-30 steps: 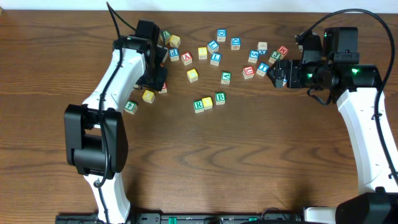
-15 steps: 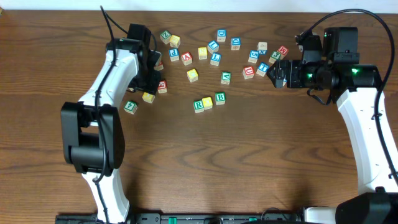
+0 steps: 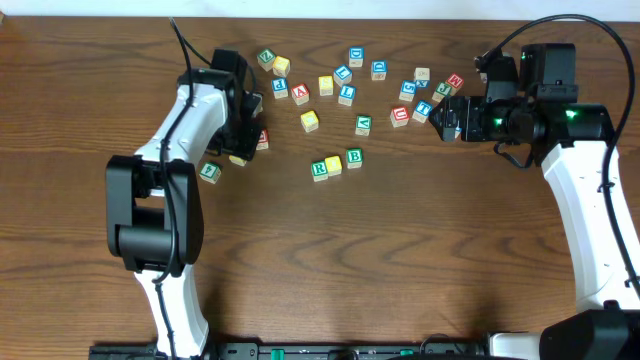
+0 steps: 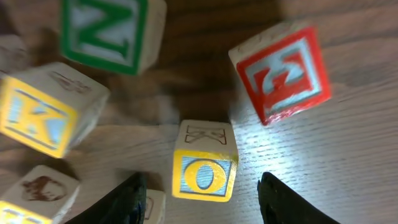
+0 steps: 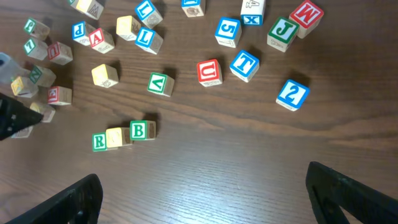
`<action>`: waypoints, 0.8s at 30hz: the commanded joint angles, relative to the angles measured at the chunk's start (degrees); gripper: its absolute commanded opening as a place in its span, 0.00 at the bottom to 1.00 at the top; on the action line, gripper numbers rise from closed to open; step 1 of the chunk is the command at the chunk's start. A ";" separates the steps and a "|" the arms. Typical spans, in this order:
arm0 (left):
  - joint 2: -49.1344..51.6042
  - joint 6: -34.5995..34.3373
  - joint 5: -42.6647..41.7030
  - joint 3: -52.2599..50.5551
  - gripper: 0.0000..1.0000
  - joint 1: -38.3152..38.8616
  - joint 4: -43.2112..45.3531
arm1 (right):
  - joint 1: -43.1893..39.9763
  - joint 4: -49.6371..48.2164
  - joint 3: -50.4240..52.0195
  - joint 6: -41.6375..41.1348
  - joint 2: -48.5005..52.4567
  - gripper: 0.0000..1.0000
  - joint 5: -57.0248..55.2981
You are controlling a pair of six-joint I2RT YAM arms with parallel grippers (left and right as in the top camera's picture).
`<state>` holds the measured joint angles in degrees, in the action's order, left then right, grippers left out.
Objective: Spell out ROBOT
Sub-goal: 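Lower the left gripper and grasp the yellow O block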
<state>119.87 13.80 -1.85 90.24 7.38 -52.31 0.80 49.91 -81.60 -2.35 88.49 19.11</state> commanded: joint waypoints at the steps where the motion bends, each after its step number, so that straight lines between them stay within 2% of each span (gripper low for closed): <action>1: 0.70 0.48 -0.76 -1.57 0.56 -0.02 0.37 | -0.72 0.07 -1.16 0.28 0.02 0.99 0.35; 5: 0.70 0.46 -0.76 -1.60 0.56 -0.02 1.27 | -0.72 0.07 -1.16 0.28 0.02 0.99 0.35; 11: 0.70 -1.25 -0.76 -1.60 0.41 -0.02 3.17 | -0.72 0.07 -1.16 0.28 0.02 0.99 0.35; 24: 0.68 -2.10 -0.76 -4.94 0.41 0.09 7.19 | -0.72 0.07 -1.16 0.28 0.02 0.99 0.35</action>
<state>119.90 12.38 -2.50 85.91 7.38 -45.36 0.80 49.91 -81.60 -2.35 88.49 19.11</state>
